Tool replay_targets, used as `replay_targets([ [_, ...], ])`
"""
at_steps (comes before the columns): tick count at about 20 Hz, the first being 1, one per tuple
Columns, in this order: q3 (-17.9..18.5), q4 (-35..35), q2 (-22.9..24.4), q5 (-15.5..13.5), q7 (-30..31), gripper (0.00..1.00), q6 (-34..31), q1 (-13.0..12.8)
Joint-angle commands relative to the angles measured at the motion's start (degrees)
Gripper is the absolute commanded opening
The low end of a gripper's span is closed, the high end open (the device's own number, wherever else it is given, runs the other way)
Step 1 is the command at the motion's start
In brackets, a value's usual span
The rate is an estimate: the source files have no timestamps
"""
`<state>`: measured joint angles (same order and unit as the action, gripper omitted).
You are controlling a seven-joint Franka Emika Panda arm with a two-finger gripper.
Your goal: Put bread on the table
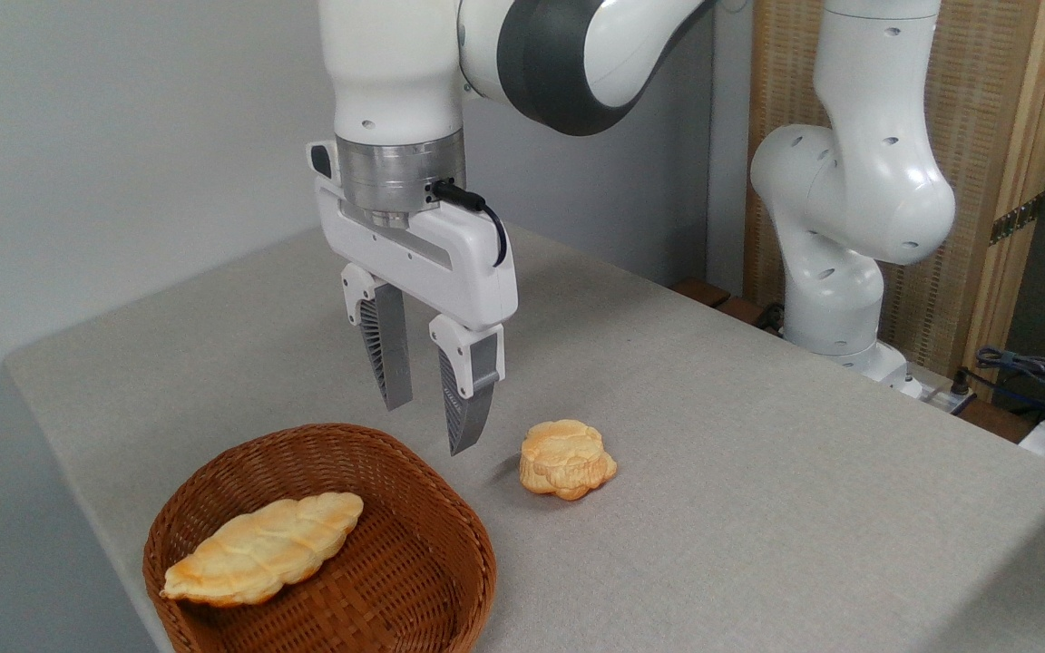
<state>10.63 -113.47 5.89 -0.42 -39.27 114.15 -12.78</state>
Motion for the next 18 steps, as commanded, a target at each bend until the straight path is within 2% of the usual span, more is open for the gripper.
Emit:
replay_targets([
  [1, 0.53, 0.7, -0.44, -0.99, -0.37, 1.0, 0.29, -0.23],
  [14, 0.35, 0.7, -0.79, -0.99, -0.45, 1.0, 0.64, -0.31],
  [18, 0.27, 0.62, -1.58, -1.16, -0.37, 1.0, 5.55, -0.31],
])
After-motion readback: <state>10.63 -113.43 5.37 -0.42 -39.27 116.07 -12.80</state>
